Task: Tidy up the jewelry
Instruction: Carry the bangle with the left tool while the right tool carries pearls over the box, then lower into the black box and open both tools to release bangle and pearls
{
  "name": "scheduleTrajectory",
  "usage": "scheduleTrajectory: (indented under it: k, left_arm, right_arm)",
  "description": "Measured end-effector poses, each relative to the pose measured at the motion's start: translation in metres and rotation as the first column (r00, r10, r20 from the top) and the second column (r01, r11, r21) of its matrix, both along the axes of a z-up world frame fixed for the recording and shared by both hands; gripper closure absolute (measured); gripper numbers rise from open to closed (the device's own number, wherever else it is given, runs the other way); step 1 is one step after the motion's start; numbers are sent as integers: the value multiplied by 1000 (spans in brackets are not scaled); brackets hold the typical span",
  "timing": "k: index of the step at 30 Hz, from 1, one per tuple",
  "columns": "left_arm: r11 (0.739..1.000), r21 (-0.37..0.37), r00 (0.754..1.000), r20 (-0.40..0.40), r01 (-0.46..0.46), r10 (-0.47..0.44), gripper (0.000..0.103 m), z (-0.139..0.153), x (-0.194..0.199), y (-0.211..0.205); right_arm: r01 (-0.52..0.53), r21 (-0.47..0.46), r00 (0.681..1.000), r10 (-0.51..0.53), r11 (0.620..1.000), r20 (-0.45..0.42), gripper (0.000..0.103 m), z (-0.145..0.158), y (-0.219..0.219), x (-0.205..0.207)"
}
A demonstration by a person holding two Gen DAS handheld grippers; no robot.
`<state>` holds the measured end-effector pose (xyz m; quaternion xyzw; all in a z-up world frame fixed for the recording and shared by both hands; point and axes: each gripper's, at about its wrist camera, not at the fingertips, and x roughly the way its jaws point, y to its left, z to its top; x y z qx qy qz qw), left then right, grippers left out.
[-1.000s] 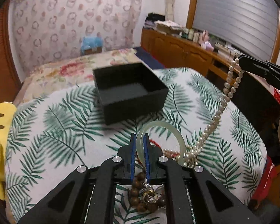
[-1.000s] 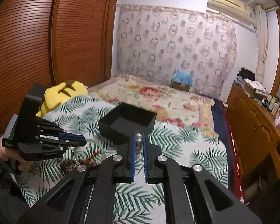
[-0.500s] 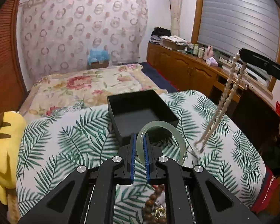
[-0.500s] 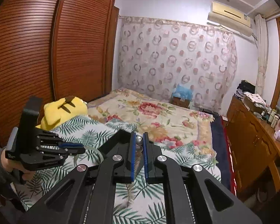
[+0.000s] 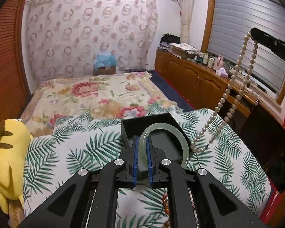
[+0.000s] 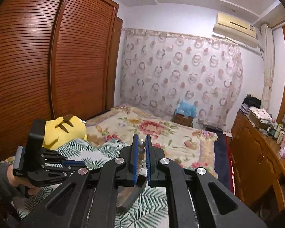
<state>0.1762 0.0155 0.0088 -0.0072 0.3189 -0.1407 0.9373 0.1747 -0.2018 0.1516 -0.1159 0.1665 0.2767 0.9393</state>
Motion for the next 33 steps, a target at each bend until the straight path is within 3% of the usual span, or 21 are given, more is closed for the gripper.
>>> scheduleTrajectory:
  k: [5,13,25,26,29,33]
  left_arm:
    - [1000,-4,1000,-6,-21,21,96,-2,12,9]
    - [999,-9,999,-33,-33,32,96,-13,32,13]
    - [1000,27,997,-83,11,-9,96,-32,65,-4]
    - [999,35,996,-90,16,-13,96,-35,69,-7]
    - [998,49,994,-105,28,-22,96,-41,74,-15]
    - [997,65,992,-123,47,-39,96,-48,79,-23]
  right_arm:
    - [-34,8,999,34,999,-33,95,-10,10,21]
    - [-48,-27,991,44,998,-125,95,-53,27,44]
    - [-66,-82,943,35,994,-332,94,-148,44,63]
    - [-65,-80,940,34,995,-341,93,-153,44,64]
    - [-57,-60,936,33,997,-352,66,-159,39,66]
    - [-34,-46,937,16,998,-348,65,-160,28,67]
